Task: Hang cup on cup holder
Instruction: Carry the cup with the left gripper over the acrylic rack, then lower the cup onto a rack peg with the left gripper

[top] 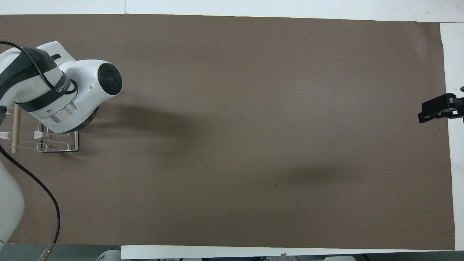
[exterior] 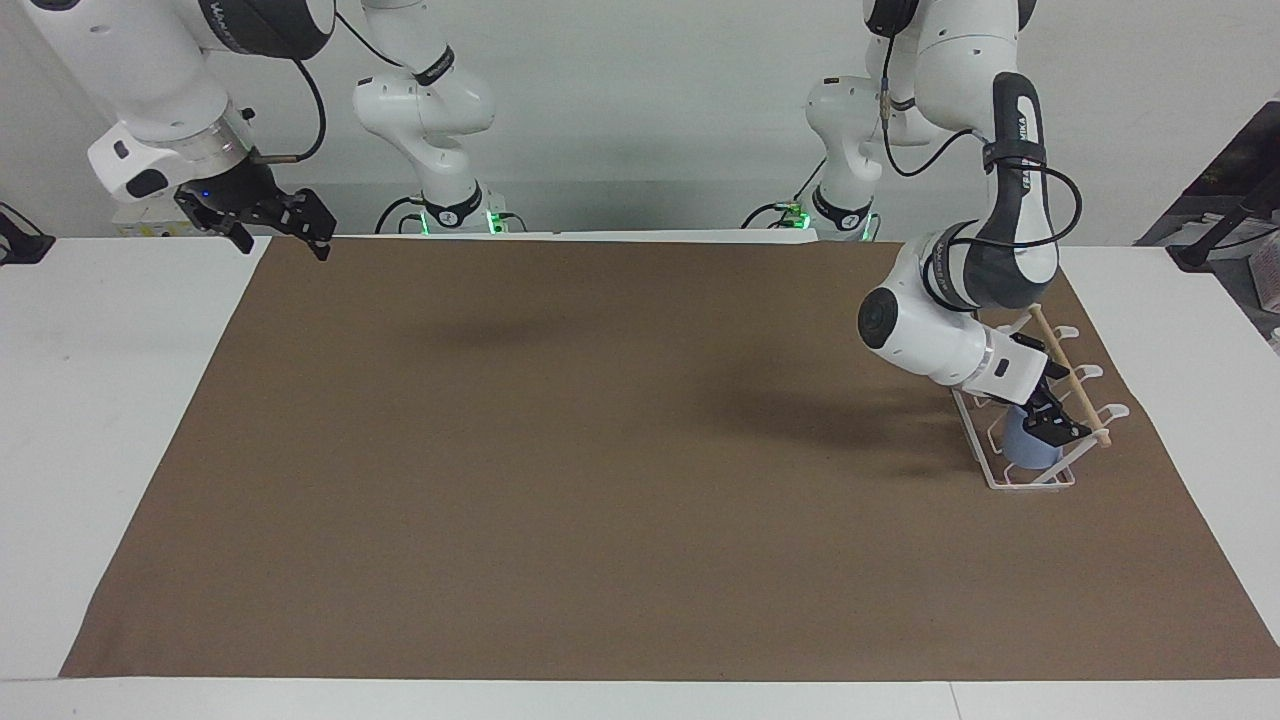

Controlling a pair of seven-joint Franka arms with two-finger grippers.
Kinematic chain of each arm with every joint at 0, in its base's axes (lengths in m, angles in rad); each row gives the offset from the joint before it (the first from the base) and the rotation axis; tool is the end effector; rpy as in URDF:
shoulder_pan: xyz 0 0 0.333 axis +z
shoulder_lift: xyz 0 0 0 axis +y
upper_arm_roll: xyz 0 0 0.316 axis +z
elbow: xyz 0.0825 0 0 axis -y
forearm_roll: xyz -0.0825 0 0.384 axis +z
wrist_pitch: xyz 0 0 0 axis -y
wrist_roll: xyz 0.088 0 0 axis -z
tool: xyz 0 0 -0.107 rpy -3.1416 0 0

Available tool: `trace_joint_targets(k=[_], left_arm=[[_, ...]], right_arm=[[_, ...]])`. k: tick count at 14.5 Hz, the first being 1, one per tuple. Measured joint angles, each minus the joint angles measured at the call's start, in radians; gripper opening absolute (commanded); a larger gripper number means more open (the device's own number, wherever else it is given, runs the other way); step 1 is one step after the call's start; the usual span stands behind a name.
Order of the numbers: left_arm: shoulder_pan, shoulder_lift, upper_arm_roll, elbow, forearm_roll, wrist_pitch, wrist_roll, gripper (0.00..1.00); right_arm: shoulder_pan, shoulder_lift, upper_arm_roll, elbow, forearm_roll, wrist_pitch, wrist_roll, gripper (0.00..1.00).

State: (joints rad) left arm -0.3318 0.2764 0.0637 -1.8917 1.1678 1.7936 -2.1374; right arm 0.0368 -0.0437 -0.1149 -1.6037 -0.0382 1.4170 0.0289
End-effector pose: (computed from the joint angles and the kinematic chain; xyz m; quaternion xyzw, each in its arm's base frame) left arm 0.6001 -0.0862 0.3793 -0.6606 -0.5254 -0.4223 0.3305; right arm 0.5216 -0.0468 0.6204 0.9958 -0.0547 -0.0720 0.0148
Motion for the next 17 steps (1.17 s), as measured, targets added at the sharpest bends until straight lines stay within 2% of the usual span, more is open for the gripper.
trace_joint_targets(k=[3,8,12,17], left_arm=[[0.000,0.000,0.000,0.036,-0.054,0.000,0.052,1.00],[0.014,-0.010,0.008,0.204,-0.273,-0.034,0.321,1.00],[0.047,-0.017,0.012,0.316,-0.511,-0.088,0.578,1.00],[0.097,-0.040,0.013,0.341,-0.860,-0.107,0.867,1.00]], right_arm=[[0.000,0.000,0.000,0.000,0.000,0.000,0.000,0.99],[0.000,0.000,0.000,-0.001,0.000,0.000,0.000,0.99],[0.000,0.000,0.000,-0.001,0.000,0.000,0.000,0.99],[0.000,-0.001,0.000,-0.001,0.000,0.000,0.000,0.99]])
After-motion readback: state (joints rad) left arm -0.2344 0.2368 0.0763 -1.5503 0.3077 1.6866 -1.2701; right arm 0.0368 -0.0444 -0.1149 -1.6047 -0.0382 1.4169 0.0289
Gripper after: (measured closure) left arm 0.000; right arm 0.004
